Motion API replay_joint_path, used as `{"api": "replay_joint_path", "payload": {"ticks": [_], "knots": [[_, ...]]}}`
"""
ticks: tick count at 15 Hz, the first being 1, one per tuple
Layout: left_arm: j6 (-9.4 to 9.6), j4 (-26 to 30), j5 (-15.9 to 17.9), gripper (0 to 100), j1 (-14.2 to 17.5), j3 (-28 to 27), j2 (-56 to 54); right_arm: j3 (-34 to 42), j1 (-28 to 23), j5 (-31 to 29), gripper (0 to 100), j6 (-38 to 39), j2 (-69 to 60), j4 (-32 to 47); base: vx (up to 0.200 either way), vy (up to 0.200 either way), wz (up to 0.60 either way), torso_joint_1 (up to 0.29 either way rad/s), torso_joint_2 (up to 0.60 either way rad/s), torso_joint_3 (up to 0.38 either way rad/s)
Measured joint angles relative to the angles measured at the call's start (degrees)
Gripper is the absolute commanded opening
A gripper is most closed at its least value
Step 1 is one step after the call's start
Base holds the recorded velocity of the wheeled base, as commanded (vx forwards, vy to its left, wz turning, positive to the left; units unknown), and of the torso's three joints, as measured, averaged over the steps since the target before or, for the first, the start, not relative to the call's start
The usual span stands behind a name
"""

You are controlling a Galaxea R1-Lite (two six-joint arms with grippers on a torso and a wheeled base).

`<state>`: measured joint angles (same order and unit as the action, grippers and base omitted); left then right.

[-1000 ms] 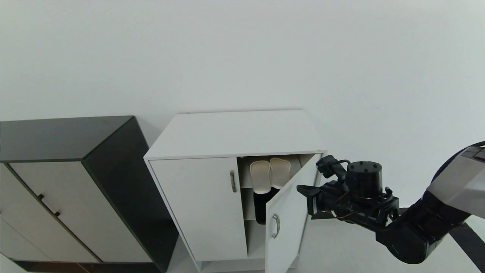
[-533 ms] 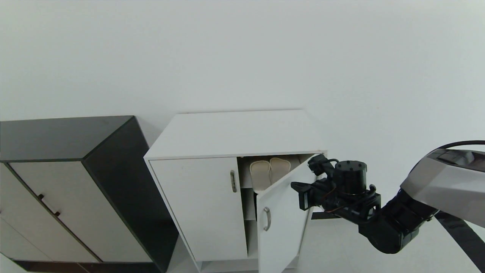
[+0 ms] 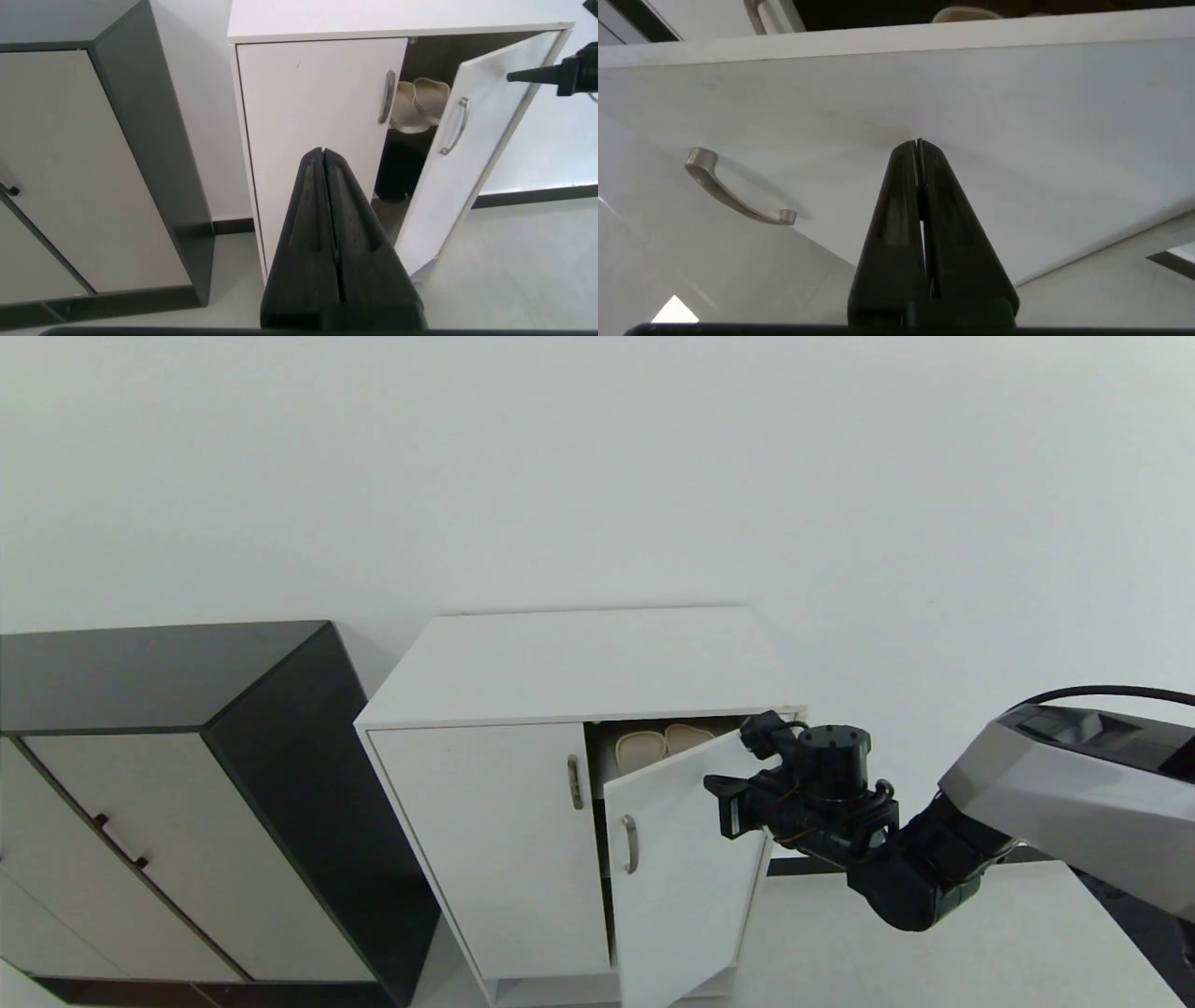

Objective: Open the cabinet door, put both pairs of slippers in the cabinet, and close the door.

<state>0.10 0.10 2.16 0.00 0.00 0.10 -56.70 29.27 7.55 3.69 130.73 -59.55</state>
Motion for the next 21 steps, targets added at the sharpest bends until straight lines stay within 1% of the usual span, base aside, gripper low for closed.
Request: {"api": "replay_joint_path", "payload": {"ticks": [6, 12, 21], "knots": [[0.0, 0.0, 0.0, 0, 0.0, 0.0, 0.0, -6.6, -0.1, 0.0, 0, 0.0, 2.5, 5.3, 0.0, 0.0, 0.0, 0.0, 0.0, 0.0], [0.01, 0.0, 0.0, 0, 0.0, 0.0, 0.0, -11.4, -1.2, 0.2, 0, 0.0, 5.8, 6.7, 0.0, 0.0, 0.0, 0.0, 0.0, 0.0], [0.0, 0.0, 0.0, 0, 0.0, 0.0, 0.0, -14.6, -2.1, 0.2, 0, 0.0, 8.9, 7.6, 0.0, 0.0, 0.0, 0.0, 0.0, 0.0]]}}
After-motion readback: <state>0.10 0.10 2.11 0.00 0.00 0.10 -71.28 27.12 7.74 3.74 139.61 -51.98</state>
